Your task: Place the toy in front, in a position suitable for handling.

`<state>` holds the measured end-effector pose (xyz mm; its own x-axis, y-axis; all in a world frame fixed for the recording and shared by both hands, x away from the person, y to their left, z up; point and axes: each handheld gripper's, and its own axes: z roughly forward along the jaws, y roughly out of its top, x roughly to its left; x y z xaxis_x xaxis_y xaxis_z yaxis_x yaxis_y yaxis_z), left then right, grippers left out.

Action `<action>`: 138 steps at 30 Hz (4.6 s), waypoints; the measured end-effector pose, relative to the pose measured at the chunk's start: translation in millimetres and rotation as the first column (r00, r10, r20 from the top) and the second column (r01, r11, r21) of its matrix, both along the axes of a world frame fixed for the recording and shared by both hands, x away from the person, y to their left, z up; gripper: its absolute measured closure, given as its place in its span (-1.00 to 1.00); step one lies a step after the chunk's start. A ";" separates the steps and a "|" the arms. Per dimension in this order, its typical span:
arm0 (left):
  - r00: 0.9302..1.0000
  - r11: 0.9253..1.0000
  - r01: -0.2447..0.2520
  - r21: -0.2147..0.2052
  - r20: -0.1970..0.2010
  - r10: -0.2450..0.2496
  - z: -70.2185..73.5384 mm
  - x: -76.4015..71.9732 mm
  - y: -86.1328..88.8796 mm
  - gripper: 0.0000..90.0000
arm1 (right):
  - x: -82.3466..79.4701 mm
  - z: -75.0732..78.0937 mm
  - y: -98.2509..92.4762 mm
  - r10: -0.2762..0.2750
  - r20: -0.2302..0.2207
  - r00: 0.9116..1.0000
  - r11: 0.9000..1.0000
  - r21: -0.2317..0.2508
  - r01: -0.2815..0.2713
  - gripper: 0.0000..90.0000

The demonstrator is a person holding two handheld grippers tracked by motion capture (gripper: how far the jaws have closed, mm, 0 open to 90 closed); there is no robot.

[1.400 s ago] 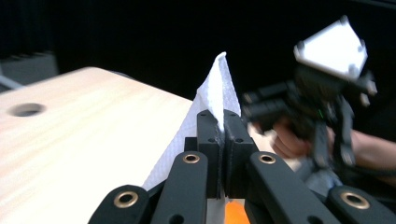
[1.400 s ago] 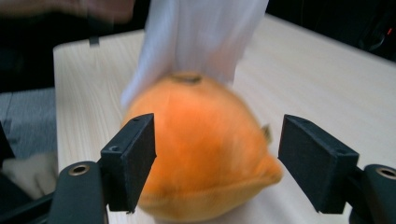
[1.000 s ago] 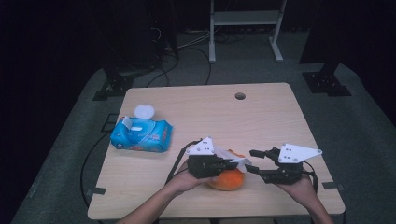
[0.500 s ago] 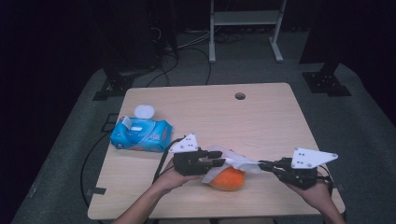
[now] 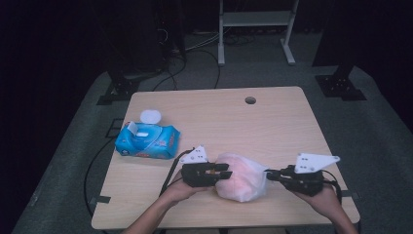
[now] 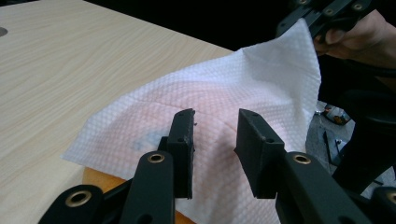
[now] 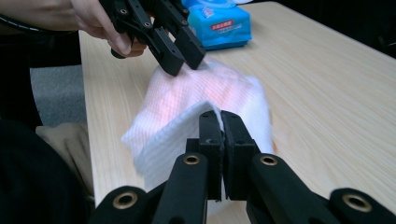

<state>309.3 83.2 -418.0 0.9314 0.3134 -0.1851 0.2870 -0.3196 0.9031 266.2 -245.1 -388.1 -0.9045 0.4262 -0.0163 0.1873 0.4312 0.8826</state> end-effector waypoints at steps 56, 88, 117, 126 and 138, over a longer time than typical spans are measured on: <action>1.000 1.000 -0.027 0.014 0.003 0.027 -12.6 -4.7 12.6 0.20 | 19.0 -10.2 41.1 0.042 -0.070 0.997 0.994 -0.097 -0.049 0.87; 1.000 1.000 -0.010 0.024 -0.019 0.011 -24.3 -10.4 10.5 0.18 | 13.8 -26.5 36.0 0.016 -0.029 0.999 0.995 -0.095 -0.019 0.86; 0.994 0.996 -0.091 0.019 -0.063 0.092 -26.4 10.7 5.1 0.20 | 8.6 -21.1 61.9 0.102 0.033 0.994 0.984 -0.150 -0.096 0.88; 0.990 0.993 -0.117 0.000 -0.082 0.116 -29.8 11.5 5.9 0.19 | 13.5 -27.6 28.7 -0.014 -0.017 1.000 0.998 -0.068 0.012 0.88; 0.989 0.992 -0.128 0.000 -0.077 0.127 -30.6 10.7 9.0 0.18 | 18.7 -32.3 32.9 -0.040 0.006 0.999 0.992 -0.117 0.041 0.88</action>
